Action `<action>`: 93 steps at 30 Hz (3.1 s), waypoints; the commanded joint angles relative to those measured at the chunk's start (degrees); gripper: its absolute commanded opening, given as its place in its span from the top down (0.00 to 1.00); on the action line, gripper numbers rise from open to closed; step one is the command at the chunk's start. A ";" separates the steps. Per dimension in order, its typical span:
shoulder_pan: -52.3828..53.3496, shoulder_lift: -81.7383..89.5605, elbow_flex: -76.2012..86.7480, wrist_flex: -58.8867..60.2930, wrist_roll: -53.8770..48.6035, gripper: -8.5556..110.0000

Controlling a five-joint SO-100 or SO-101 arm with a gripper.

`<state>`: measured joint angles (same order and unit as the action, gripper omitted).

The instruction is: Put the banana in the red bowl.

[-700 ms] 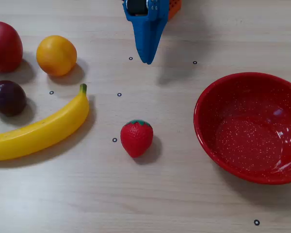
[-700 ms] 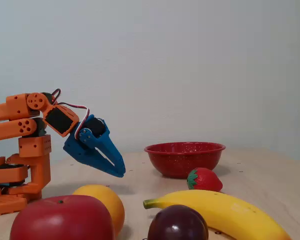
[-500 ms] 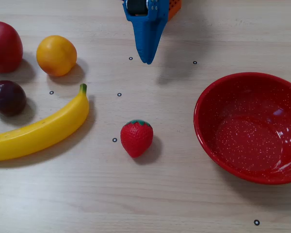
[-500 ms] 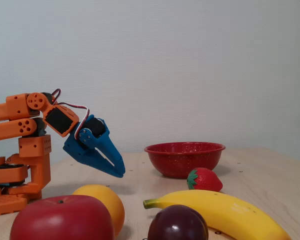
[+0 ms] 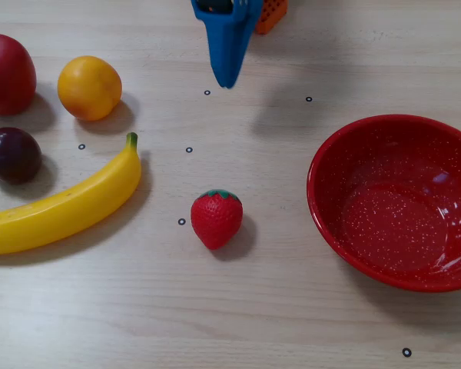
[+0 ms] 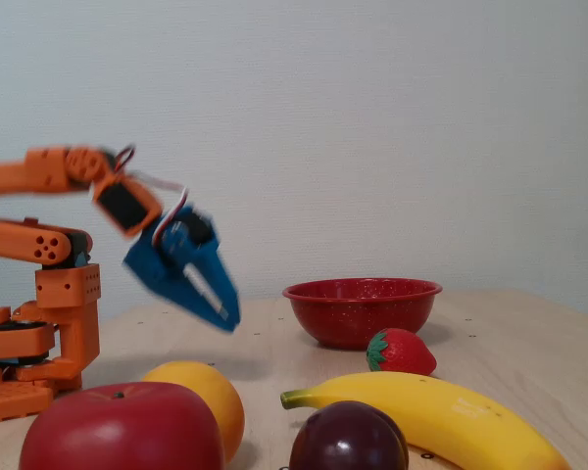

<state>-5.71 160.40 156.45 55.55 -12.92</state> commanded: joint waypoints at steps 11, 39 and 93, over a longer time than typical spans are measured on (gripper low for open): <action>-12.66 -39.81 -50.36 18.37 22.50 0.93; -32.96 -102.74 -124.89 48.87 73.56 0.58; -28.30 -128.14 -140.27 34.98 87.89 0.60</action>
<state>-35.42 29.62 17.93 91.23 74.27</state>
